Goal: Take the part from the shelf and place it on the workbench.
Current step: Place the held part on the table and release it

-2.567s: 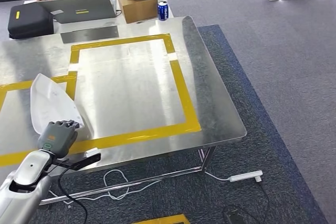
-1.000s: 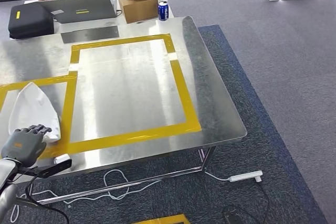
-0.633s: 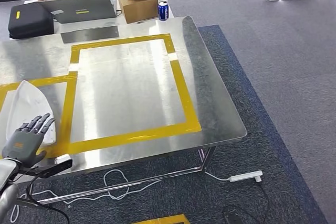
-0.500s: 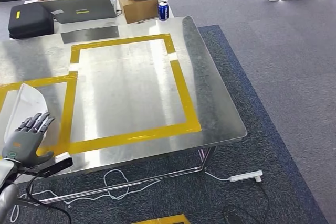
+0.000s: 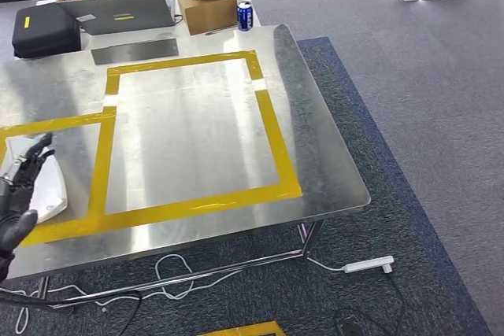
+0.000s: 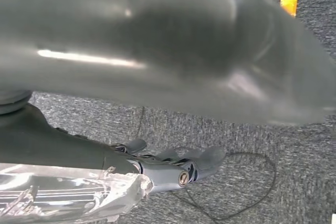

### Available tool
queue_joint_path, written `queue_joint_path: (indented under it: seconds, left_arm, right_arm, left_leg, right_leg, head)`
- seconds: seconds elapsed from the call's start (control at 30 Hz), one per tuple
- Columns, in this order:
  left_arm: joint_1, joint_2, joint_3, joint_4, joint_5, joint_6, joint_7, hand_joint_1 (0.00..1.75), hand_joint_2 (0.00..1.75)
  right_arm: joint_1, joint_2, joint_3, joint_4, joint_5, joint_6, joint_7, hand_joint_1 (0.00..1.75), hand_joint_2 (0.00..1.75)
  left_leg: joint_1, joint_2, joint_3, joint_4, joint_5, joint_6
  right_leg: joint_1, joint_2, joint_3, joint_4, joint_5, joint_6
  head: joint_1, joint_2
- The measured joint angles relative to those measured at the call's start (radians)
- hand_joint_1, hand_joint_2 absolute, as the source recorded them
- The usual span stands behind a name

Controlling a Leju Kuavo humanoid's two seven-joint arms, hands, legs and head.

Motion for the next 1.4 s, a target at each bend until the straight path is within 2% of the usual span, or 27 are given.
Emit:
queue_joint_path:
  seconds: [0.1,0.2,0.3,0.4,0.53,0.6,0.7,0.83,1.0,1.2,1.4]
  left_arm:
    - [-0.009,-0.022,0.085,-0.044,0.208,-0.073,0.012,0.00,0.00]
    - [-0.006,-0.040,0.187,-0.066,0.340,-0.115,0.018,0.00,0.00]
    - [0.005,-0.050,0.266,-0.076,0.372,-0.137,0.014,0.00,0.00]
    - [0.009,-0.059,0.306,-0.081,0.375,-0.142,0.012,0.00,0.00]
    - [0.012,-0.079,0.367,-0.084,0.424,-0.100,-0.003,0.00,0.00]
    - [0.015,-0.093,0.438,-0.084,0.486,-0.048,-0.007,0.00,0.00]
    - [0.015,-0.113,0.591,-0.081,0.538,0.013,-0.017,0.00,0.00]
    - [-0.005,-0.129,0.796,-0.049,0.446,0.076,-0.098,0.00,0.00]
    - [-0.029,-0.138,0.959,0.038,0.337,0.172,-0.194,0.00,0.00]
    - [-0.046,-0.148,1.065,0.113,0.233,0.250,-0.225,0.00,0.00]
    - [-0.064,-0.189,1.134,0.139,0.067,0.299,-0.225,0.00,0.00]
  right_arm:
    - [0.001,0.000,0.000,0.000,-0.007,-0.002,-0.006,0.00,0.00]
    - [0.004,0.000,0.000,0.000,-0.015,-0.006,-0.012,0.00,0.00]
    - [0.008,0.000,0.000,0.000,-0.016,-0.007,-0.014,0.00,0.00]
    - [0.008,0.000,0.000,0.000,-0.017,-0.008,-0.014,0.00,0.00]
    - [0.012,0.000,-0.002,0.000,-0.022,-0.016,-0.015,0.00,0.00]
    - [0.017,0.000,-0.003,0.000,-0.026,-0.022,-0.016,0.00,0.00]
    - [0.023,0.000,-0.005,0.000,-0.033,-0.025,-0.021,0.00,0.00]
    - [0.029,0.000,-0.021,0.000,-0.054,-0.027,-0.028,0.00,0.00]
    - [0.036,0.000,-0.052,0.000,-0.084,-0.034,-0.023,0.00,0.00]
    - [0.042,-0.002,-0.086,0.000,-0.109,-0.039,-0.019,0.00,0.00]
    - [0.047,-0.002,-0.119,0.000,-0.130,-0.040,-0.032,0.00,0.00]
  left_leg:
    - [0.000,0.000,0.000,0.000,0.000,0.000]
    - [0.001,0.000,0.000,0.000,0.000,0.000]
    - [0.001,0.000,0.000,0.000,0.000,0.000]
    - [0.001,0.000,0.000,0.000,0.000,0.000]
    - [0.001,0.000,0.000,0.000,0.000,0.000]
    - [0.001,0.000,0.000,0.000,0.000,0.000]
    - [0.002,0.000,0.000,0.000,-0.001,-0.001]
    - [0.002,0.000,0.000,0.000,-0.001,-0.001]
    - [0.002,0.000,0.000,-0.001,-0.001,-0.001]
    - [0.002,0.000,0.001,-0.001,-0.001,-0.001]
    - [0.002,0.000,0.001,-0.001,-0.001,-0.001]
  right_leg:
    - [0.000,0.000,0.000,0.000,0.000,0.000]
    - [0.001,0.000,0.000,0.000,0.000,0.000]
    - [0.001,0.000,0.000,0.000,0.000,0.000]
    - [0.001,-0.001,0.001,0.000,0.000,0.000]
    - [0.001,0.000,0.002,0.000,0.000,0.000]
    - [0.001,0.000,0.001,0.000,0.000,0.000]
    - [0.002,0.001,0.001,0.000,-0.001,-0.001]
    - [0.002,0.000,0.001,-0.001,-0.002,-0.002]
    - [0.002,0.000,0.002,-0.001,-0.002,-0.002]
    - [0.002,-0.001,0.002,-0.001,-0.002,-0.002]
    - [0.002,-0.001,0.003,-0.001,-0.002,-0.002]
  head:
    - [0.000,0.000]
    - [0.000,0.000]
    - [0.000,0.000]
    - [0.000,0.000]
    - [0.000,0.000]
    - [0.000,0.000]
    - [0.000,0.000]
    - [0.000,0.000]
    - [0.000,0.000]
    - [0.000,0.000]
    - [0.000,0.000]
